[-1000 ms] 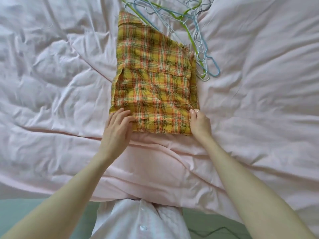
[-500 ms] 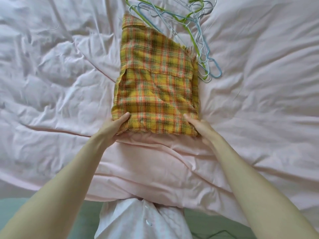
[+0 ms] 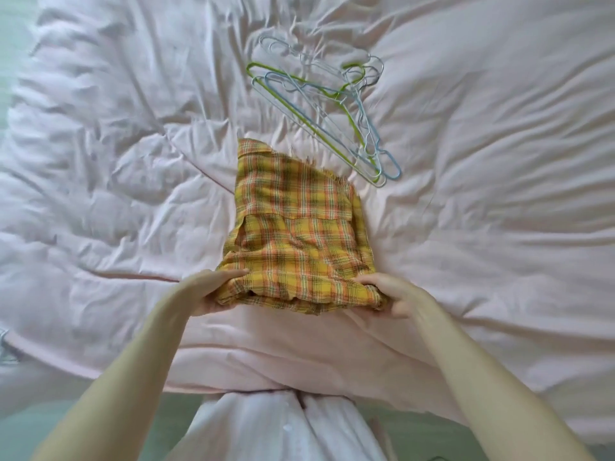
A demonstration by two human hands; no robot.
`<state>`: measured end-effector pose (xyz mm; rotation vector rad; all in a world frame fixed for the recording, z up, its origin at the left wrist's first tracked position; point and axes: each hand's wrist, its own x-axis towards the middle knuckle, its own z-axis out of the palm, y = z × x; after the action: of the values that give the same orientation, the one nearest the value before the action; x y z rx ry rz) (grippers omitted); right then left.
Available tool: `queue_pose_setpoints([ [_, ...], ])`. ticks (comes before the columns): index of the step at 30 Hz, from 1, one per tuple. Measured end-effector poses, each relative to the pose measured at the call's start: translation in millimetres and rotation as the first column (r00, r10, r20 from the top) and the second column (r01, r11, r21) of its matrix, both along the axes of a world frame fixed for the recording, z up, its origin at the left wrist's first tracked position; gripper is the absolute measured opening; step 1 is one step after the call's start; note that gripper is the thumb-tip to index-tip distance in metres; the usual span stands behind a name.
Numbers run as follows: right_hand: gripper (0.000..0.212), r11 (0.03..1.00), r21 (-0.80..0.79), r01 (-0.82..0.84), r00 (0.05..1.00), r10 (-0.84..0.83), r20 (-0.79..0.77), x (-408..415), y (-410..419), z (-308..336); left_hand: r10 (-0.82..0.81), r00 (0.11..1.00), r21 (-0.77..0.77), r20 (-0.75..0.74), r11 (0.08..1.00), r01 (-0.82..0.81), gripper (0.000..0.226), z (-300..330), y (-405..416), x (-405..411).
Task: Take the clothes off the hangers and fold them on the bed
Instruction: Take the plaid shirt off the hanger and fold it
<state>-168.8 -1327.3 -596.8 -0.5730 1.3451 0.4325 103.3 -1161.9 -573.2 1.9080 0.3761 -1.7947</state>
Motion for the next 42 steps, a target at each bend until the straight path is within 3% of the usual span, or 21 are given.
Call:
queue_pose_setpoints([
  [3,0.016,0.996,-0.006,0.091,0.994,-0.090,0.063,15,-20,24,0.101,0.982,-0.108,0.161,0.991,-0.084,0.015,15,-25,21],
  [5,0.021,0.984,0.006,0.176,0.979,-0.176,0.101,28,-37,37,0.117,0.964,-0.169,0.239,0.983,-0.077,0.016,22,-43,35],
  [8,0.041,0.950,0.004,0.313,0.942,-0.311,0.129,53,-69,43,0.151,0.962,-0.225,0.228,0.969,-0.099,0.013,29,-80,58],
  [10,0.033,0.916,0.023,0.400,0.905,-0.399,0.145,72,-89,40,0.186,0.965,-0.256,0.187,0.957,-0.135,0.005,25,-106,78],
  [12,0.025,0.866,0.020,0.500,0.849,-0.495,0.187,92,-107,33,0.204,0.965,-0.292,0.167,0.945,-0.150,0.013,20,-130,99],
  [15,0.042,0.802,-0.057,0.595,0.783,-0.562,0.268,114,-127,16,0.235,0.924,-0.407,0.300,0.908,-0.099,0.046,-3,-154,122],
  [16,0.043,0.818,-0.142,0.558,0.818,-0.511,0.264,119,-131,5,0.175,0.898,-0.384,0.404,0.923,-0.007,0.060,-14,-157,125],
  [18,0.039,0.802,-0.499,0.327,0.944,-0.307,0.123,125,-132,-22,-0.069,0.825,-0.234,0.561,0.943,0.237,0.082,-35,-156,118],
  [19,0.041,0.736,-0.664,0.135,0.980,-0.196,-0.018,123,-130,-39,-0.144,0.814,-0.196,0.562,0.934,0.300,0.088,-45,-152,111],
  [21,0.069,0.628,-0.757,-0.183,0.962,-0.043,-0.269,117,-121,-63,-0.168,0.867,-0.230,0.469,0.925,0.303,0.085,-66,-142,98],
  [23,0.097,0.658,-0.720,-0.223,0.945,-0.034,-0.324,112,-113,-81,-0.092,0.895,-0.260,0.436,0.940,0.223,0.082,-83,-136,91],
  [24,0.100,0.703,-0.698,-0.133,0.962,-0.077,-0.261,112,-109,-84,-0.056,0.899,-0.281,0.435,0.940,0.195,0.073,-90,-137,90],
  [27,0.080,0.819,-0.518,0.248,0.964,-0.263,0.045,117,-105,-92,0.002,0.922,-0.373,0.388,0.915,0.155,0.054,-94,-142,87],
  [30,0.098,0.887,-0.319,0.335,0.941,-0.300,0.155,118,-94,-88,0.085,0.952,-0.416,0.294,0.908,0.047,0.055,-92,-130,82],
  [35,0.069,0.981,-0.086,0.176,0.983,-0.171,0.063,92,-58,-78,0.074,0.990,-0.360,0.118,0.933,-0.027,0.050,-73,-78,66],
  [39,0.037,0.998,-0.050,0.044,0.999,-0.044,0.009,66,-9,-60,0.151,0.986,-0.275,0.070,0.953,-0.127,0.041,-55,-1,23],
  [42,0.031,0.996,-0.015,-0.083,0.997,0.083,-0.001,48,34,-40,0.290,0.957,-0.252,0.019,0.928,-0.276,0.029,-37,66,-22],
])
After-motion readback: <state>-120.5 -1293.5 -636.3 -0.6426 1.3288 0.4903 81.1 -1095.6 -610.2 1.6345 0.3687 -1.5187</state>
